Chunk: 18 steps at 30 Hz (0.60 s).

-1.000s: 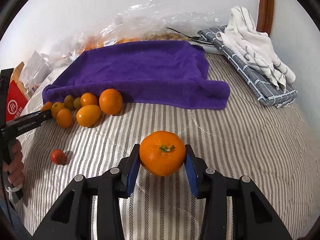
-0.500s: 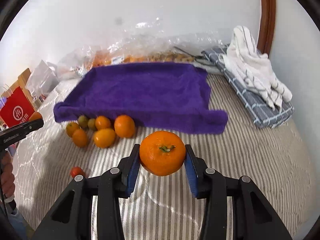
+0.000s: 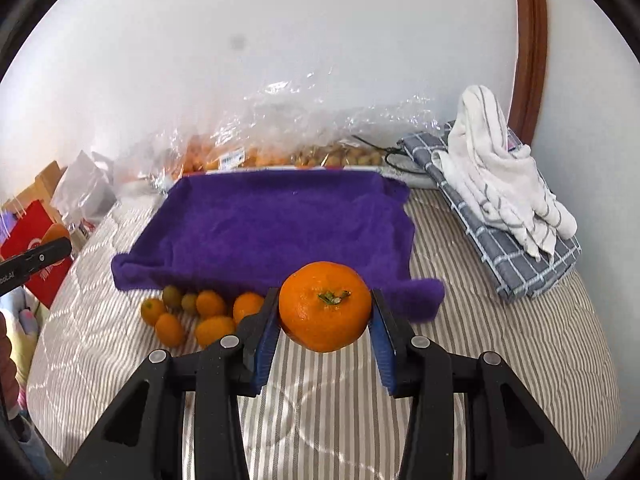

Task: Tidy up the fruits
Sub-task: 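Carry the orange in the right gripper onto the purple towel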

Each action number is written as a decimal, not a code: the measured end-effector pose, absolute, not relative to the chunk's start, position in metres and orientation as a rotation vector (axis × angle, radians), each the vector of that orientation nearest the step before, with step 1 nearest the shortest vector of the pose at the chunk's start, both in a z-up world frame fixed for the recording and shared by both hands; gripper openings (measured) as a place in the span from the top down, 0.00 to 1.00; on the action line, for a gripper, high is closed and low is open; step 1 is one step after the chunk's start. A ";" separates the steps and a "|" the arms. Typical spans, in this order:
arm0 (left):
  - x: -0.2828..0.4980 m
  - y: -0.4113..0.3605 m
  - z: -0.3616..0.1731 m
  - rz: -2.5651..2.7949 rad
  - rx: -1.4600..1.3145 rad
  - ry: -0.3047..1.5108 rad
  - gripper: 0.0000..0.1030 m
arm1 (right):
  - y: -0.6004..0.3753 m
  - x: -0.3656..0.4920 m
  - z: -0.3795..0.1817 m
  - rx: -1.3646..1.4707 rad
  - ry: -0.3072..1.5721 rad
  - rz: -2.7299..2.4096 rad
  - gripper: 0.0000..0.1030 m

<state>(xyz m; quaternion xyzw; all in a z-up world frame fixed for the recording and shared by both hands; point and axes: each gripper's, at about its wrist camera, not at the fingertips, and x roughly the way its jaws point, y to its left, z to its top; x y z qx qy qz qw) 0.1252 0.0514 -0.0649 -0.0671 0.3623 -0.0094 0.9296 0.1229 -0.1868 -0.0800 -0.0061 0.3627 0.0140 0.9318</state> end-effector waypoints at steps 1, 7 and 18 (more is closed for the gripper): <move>0.128 0.050 -0.062 -0.019 -0.131 0.734 0.62 | -0.187 0.126 -0.078 -0.011 0.734 0.027 0.59; 0.147 0.045 -0.054 -0.030 -0.138 0.733 0.62 | -0.185 0.146 -0.068 -0.007 0.721 0.026 0.59; 0.199 0.038 -0.047 -0.038 -0.116 0.723 0.62 | -0.184 0.196 -0.061 0.000 0.711 0.012 0.59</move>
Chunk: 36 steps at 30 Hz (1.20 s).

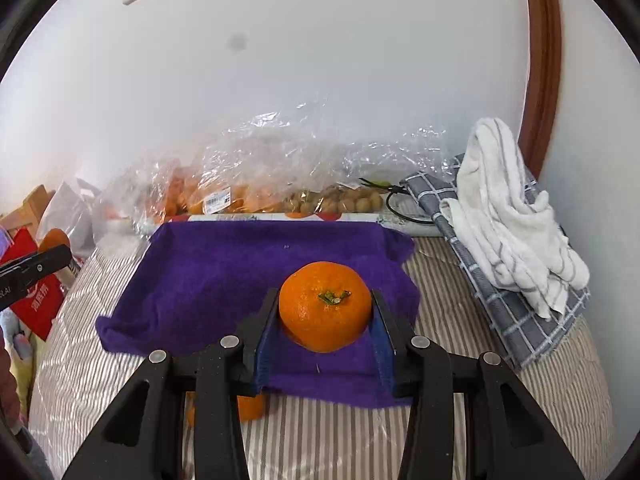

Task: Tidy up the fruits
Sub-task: 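Carry the orange in the right gripper onto the purple towel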

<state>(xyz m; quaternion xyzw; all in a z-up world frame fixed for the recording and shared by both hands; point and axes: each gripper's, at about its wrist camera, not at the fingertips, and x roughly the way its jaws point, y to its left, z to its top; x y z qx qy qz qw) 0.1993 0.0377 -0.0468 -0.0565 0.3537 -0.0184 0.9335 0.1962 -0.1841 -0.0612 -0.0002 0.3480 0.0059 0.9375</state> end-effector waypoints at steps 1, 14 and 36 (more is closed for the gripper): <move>0.205 0.038 -0.047 -0.039 -0.119 0.720 0.62 | -0.184 0.202 -0.062 0.006 0.715 0.016 0.59; 0.279 0.034 -0.060 -0.010 -0.150 0.733 0.62 | -0.179 0.282 -0.078 0.014 0.754 0.030 0.59; 0.345 0.023 -0.142 -0.015 -0.097 0.855 0.62 | -0.172 0.359 -0.141 -0.056 0.860 0.023 0.59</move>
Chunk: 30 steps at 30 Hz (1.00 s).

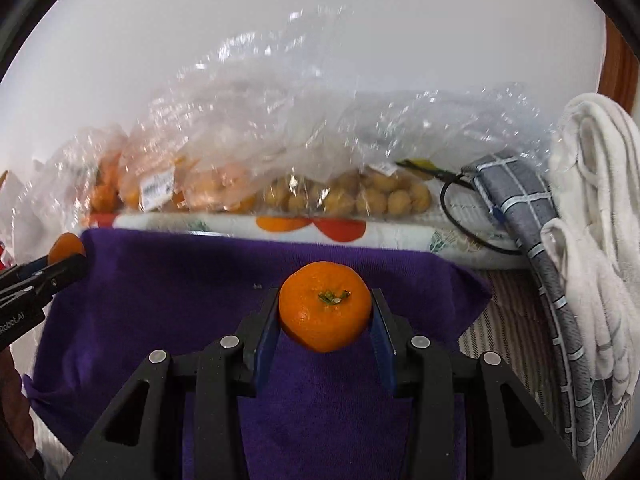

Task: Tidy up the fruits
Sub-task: 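Carry the orange in the right gripper onto the purple towel, then open the right gripper to set the orange on the towel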

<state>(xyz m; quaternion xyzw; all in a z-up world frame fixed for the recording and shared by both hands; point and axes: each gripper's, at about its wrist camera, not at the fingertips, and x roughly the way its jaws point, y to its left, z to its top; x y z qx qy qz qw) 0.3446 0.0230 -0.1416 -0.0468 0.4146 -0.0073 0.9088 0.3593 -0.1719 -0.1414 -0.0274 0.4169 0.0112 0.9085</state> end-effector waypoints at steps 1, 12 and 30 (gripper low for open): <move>0.346 0.023 -0.144 -0.015 -0.098 0.862 0.62 | -0.172 0.360 -0.143 -0.058 0.869 0.025 0.59; 0.351 0.016 -0.164 -0.034 -0.090 0.899 0.62 | -0.186 0.365 -0.150 -0.050 0.923 -0.007 0.59; 0.358 0.011 -0.176 -0.007 -0.065 0.953 0.62 | -0.180 0.376 -0.167 -0.091 0.983 -0.031 0.59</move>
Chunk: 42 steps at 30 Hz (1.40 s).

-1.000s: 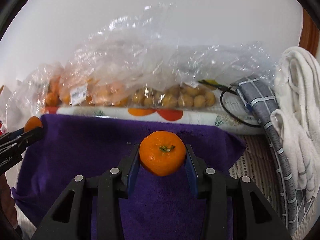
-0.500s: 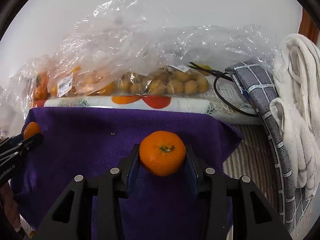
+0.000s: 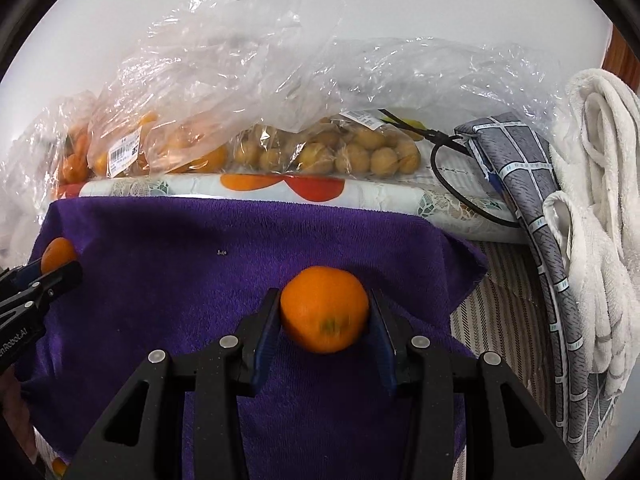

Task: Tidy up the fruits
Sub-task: 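Open the right gripper to set the orange on the towel, then move the right gripper back to the fruit cluster and grasp an orange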

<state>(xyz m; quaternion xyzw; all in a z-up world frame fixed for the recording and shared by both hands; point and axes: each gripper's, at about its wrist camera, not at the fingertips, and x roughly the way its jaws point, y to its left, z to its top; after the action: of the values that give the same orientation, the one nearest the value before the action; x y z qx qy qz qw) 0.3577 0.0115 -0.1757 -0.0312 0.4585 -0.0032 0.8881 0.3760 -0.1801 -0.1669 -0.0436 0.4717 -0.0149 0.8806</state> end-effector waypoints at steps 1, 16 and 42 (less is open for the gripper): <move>0.358 0.012 -0.176 -0.004 -0.064 0.955 0.62 | -0.180 0.376 -0.167 -0.095 0.981 -0.031 0.59; 0.357 0.008 -0.183 -0.034 -0.070 0.958 0.47 | -0.173 0.358 -0.146 -0.124 0.891 0.006 0.27; 0.305 0.011 -0.076 -0.023 -0.042 0.715 0.47 | -0.166 0.302 -0.073 0.019 0.774 0.060 0.35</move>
<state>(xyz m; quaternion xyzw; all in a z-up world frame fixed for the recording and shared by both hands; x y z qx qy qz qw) 0.3052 0.0106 -0.0763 -0.0207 0.3498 -0.0110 0.9365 0.3016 -0.1665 -0.0732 0.0095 0.3775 0.0294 0.9255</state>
